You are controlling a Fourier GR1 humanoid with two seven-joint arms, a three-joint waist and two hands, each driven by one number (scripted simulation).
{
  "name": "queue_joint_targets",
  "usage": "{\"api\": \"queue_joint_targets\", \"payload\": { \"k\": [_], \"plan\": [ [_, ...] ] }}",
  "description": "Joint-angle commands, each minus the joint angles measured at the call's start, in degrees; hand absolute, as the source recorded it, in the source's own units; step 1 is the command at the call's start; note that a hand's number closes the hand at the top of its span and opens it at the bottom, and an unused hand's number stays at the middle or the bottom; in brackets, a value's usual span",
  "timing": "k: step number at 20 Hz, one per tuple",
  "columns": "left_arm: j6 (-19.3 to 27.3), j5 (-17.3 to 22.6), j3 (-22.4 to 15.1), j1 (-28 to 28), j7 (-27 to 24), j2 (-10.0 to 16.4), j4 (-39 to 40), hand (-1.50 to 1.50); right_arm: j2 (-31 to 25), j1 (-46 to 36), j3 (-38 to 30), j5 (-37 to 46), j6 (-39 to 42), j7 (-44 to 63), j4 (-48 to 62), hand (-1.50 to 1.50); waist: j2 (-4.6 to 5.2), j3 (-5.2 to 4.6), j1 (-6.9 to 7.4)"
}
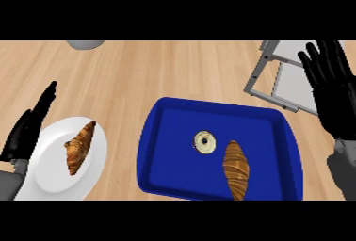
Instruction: Pick the cupcake from the tray and place it in the tiered shelf
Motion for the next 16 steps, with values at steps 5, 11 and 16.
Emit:
{"api": "queue_joint_targets", "payload": {
  "k": [5,11,16],
  "plan": [
    [-0.46,4.38,-2.32,-1.58,0.12,-10.08,-4.40,0.00,2.90,7.80,2.59,11.42,-16.84,5.11,3.49,-1.50,0.16,-1.87,-1.20],
    [-0.41,5.52,-2.82,-1.09,-0.20,-11.93,-4.54,0.00,-0.42,17.28,-0.35,21.76,-29.65,3.60,14.33,1.50,1.50,-2.74,-3.87],
    [0.05,5.80,-4.40,-2.21,0.87,-15.59,-4.03,0.00,20.36,21.36,3.23,29.44,-53.08,-9.12,10.58,-1.50,0.20,-1.73,-1.67]
  ]
}}
